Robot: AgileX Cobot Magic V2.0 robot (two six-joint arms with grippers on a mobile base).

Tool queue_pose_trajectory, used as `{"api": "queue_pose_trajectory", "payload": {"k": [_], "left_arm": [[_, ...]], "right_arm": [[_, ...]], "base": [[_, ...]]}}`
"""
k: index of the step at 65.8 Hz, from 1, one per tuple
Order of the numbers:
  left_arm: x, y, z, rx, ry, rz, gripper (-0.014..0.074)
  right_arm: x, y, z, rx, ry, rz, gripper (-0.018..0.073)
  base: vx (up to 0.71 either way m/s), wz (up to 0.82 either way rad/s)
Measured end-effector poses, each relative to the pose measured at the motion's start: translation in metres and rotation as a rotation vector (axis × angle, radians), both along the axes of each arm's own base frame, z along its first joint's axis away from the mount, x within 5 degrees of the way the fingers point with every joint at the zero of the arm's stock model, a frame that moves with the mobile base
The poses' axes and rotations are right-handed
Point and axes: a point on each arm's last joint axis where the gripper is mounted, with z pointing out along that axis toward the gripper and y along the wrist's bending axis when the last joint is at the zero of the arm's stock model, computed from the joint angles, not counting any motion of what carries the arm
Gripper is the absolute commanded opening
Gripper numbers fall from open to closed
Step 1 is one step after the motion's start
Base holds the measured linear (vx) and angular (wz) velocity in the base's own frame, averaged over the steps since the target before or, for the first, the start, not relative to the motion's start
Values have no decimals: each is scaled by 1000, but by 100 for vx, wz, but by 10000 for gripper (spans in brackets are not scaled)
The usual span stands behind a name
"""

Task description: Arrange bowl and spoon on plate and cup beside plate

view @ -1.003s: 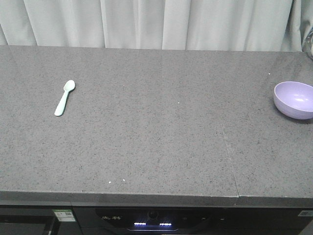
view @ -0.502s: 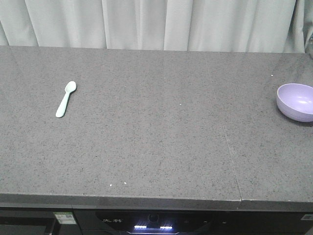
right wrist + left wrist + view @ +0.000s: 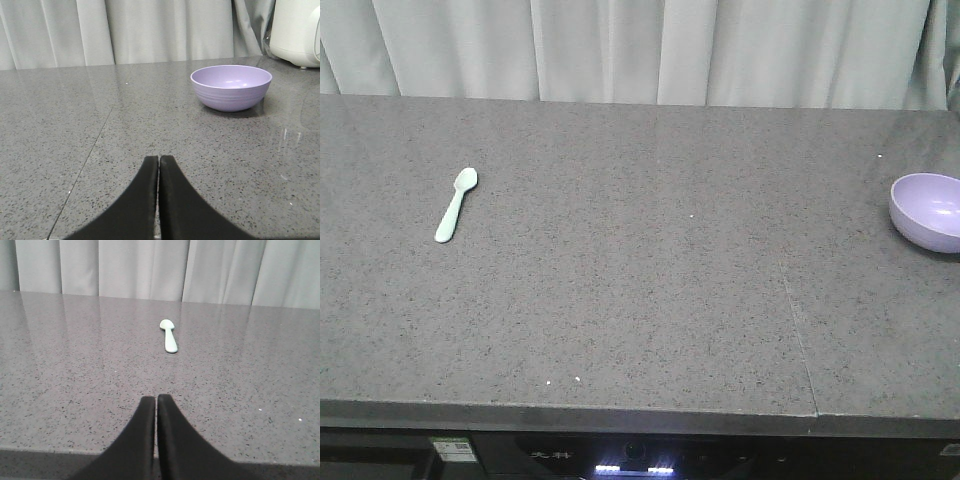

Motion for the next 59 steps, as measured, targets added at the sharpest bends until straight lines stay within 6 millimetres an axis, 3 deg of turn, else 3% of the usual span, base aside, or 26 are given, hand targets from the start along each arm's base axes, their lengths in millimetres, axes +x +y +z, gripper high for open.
{"api": "queue_pose_trajectory", "payload": {"k": [59], "left_arm": [[0,0,0,0,0,0,-6]], "right_arm": [[0,0,0,0,0,0,-5]], "base": [[2,1]]}}
